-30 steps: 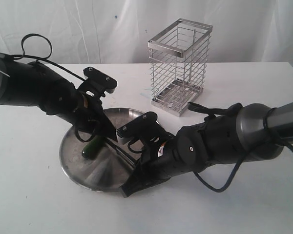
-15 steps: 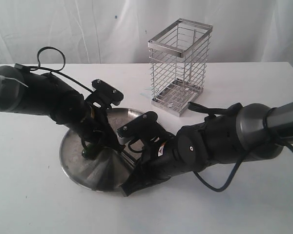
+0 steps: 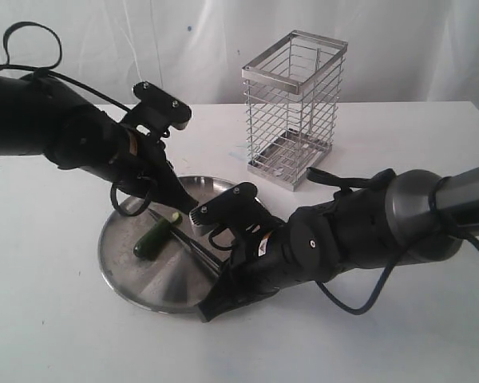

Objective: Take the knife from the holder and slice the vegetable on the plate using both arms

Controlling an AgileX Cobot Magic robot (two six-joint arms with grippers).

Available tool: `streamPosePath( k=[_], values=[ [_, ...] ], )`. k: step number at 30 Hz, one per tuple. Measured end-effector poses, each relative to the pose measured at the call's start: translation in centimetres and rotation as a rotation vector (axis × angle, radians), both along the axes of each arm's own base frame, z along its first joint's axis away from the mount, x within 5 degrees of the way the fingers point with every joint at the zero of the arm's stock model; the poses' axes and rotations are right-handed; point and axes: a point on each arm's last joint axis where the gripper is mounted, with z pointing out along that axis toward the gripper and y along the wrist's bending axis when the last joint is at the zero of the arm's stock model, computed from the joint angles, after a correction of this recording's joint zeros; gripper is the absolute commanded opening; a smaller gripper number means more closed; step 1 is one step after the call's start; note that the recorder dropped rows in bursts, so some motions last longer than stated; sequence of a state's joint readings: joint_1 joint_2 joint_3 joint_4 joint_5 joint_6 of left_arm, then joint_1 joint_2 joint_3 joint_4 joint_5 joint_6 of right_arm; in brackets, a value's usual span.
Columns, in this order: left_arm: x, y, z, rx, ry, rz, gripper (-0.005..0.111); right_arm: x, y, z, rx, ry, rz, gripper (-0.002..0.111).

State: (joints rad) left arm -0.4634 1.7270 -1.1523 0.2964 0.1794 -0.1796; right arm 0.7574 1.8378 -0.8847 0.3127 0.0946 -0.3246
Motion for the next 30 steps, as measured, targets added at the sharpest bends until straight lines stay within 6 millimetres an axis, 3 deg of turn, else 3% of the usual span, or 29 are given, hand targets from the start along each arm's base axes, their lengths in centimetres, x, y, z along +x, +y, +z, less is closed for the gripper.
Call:
streamPosePath(
  k=[7,16,30],
  values=[
    [-0.6,0.4,0.8,0.021,0.017,0.007,0.000,0.0,0.0,0.4,0.008,-0.008,0.000,0.000],
    [-0.7,0.6,0.6,0.040,0.043,0.013,0.000,0.0,-0.1,2.9,0.067,-0.079,-0.005,0.000],
    [-0.8,0.7,0.5,0.049,0.057,0.016,0.000,-0.3,-0.2,2.7,0.045,-0.039,0.005,0.000]
  ],
)
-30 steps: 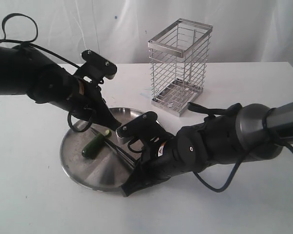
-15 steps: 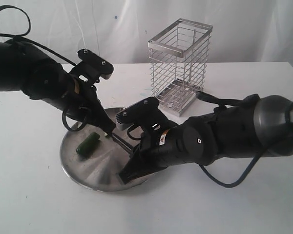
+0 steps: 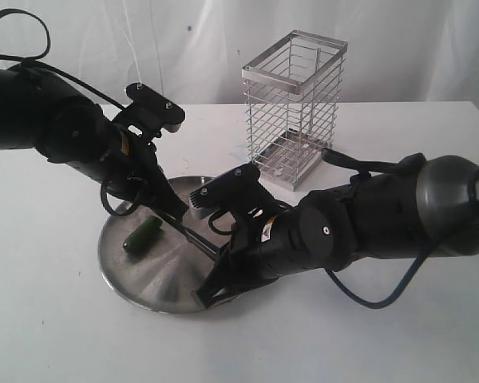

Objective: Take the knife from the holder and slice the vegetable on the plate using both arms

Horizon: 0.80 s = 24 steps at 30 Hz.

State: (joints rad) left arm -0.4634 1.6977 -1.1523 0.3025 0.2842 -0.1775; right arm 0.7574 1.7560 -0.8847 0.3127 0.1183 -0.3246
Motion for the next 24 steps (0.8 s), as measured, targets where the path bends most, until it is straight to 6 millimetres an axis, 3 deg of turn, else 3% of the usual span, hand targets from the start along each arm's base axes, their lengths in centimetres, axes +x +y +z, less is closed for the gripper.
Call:
streamPosePath(
  k=[24],
  values=[
    [-0.01,0.01,-0.01,0.001,0.002,0.001,0.000,-0.20,-0.11,0.58,0.005,0.003,0.003,0.000]
  ],
)
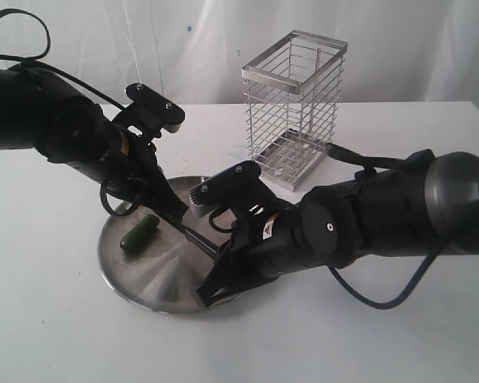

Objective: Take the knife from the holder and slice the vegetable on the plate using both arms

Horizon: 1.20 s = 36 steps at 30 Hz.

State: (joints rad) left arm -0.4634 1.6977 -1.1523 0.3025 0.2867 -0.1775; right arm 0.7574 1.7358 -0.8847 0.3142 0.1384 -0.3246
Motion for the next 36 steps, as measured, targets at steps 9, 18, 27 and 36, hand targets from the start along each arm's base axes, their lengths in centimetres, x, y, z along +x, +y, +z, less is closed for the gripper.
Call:
streamPosePath(
  k=[9,18,27,36],
  values=[
    [0.00,0.00,0.00,0.000,0.000,0.000,0.000,-0.11,-0.04,-0.08,-0.014,0.006,0.015,0.000],
    [0.00,0.00,0.00,0.000,0.001,0.000,0.000,-0.05,-0.02,-0.04,-0.015,-0.005,0.022,0.000],
    [0.00,0.00,0.00,0.000,0.001,0.000,0.000,-0.05,-0.02,-0.04,-0.016,-0.006,0.024,0.000],
    [0.00,0.00,0.00,0.000,0.001,0.000,0.000,-0.05,-0.02,-0.04,-0.030,-0.022,0.050,0.000]
  ],
)
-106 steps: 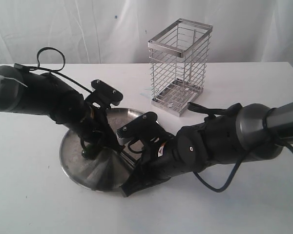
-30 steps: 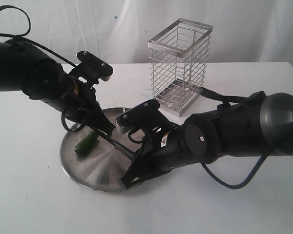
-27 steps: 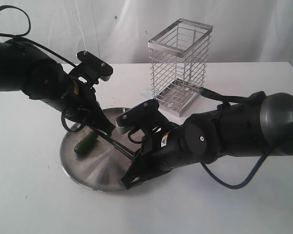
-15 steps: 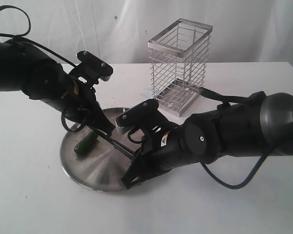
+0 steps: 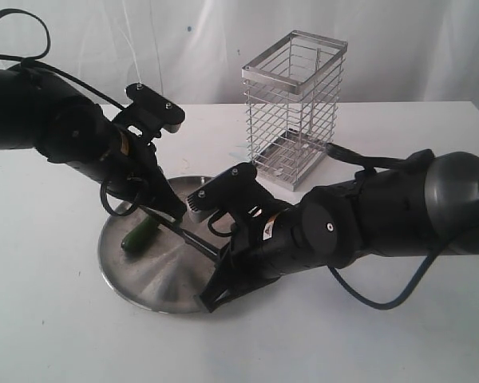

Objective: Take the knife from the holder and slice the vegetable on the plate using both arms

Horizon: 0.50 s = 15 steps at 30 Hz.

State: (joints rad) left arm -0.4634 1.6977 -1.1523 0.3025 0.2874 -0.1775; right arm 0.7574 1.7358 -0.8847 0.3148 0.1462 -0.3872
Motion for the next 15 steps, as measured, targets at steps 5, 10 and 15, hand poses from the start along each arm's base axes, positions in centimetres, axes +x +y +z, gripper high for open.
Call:
streamPosePath(
  k=[5,10,15],
  values=[
    [0.00,0.00,0.00,0.000,0.000,0.000,0.000,0.00,0.00,0.00,0.000,0.000,0.000,0.000],
    [0.00,0.00,0.00,0.000,0.000,0.000,0.000,-0.04,-0.02,-0.03,-0.004,0.004,0.003,0.000],
    [0.03,0.00,-0.27,0.007,0.011,0.001,0.000,-0.05,-0.02,-0.04,-0.006,0.004,0.005,0.000]
  ],
)
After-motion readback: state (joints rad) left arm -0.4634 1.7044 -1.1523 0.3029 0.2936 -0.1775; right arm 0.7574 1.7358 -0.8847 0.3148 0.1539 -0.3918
